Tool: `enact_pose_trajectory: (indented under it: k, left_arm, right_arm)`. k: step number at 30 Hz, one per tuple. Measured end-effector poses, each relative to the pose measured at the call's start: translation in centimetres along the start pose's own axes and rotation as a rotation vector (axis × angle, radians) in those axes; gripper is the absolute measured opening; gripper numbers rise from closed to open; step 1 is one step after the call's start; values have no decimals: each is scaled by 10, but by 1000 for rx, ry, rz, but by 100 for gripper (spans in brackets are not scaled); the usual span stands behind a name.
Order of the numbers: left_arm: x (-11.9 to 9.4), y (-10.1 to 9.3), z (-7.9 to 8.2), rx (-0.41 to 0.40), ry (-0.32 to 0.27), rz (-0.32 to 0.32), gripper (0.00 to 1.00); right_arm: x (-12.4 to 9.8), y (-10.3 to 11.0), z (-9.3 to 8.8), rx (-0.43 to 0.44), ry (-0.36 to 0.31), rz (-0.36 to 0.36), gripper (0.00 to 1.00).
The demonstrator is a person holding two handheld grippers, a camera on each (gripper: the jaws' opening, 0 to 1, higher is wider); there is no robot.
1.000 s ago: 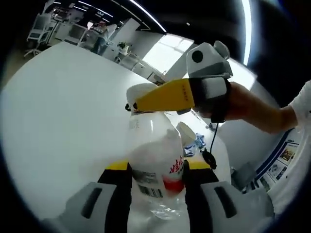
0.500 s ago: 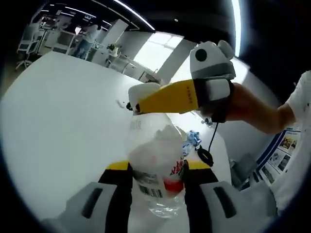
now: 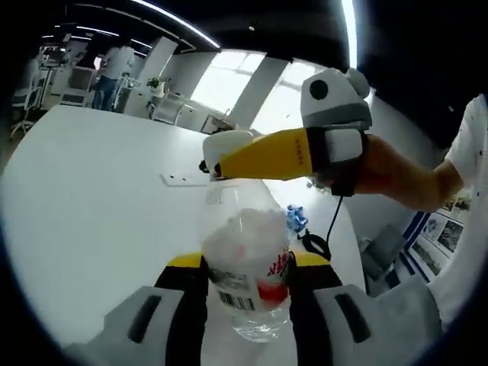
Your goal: Arrange the tabletop items into an orderly group along one side of the table until the central work area is clear of visible clutter.
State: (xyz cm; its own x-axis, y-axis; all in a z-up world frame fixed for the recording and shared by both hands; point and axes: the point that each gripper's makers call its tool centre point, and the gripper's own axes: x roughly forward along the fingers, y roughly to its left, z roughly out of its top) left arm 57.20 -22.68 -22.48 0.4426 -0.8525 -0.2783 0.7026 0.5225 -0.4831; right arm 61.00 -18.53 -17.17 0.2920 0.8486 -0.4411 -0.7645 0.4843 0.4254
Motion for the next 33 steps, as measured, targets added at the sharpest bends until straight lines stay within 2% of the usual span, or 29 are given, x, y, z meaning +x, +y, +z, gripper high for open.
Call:
enact_pose_trajectory:
  k: [13, 33]
  left_arm:
    - [12, -10, 19, 94, 0, -22, 40]
    - [30, 0, 33, 266, 20, -22, 40]
  right_arm:
    - [-24, 0, 16, -62, -84, -37, 19]
    - [-35, -3, 26, -284, -210, -110, 19]
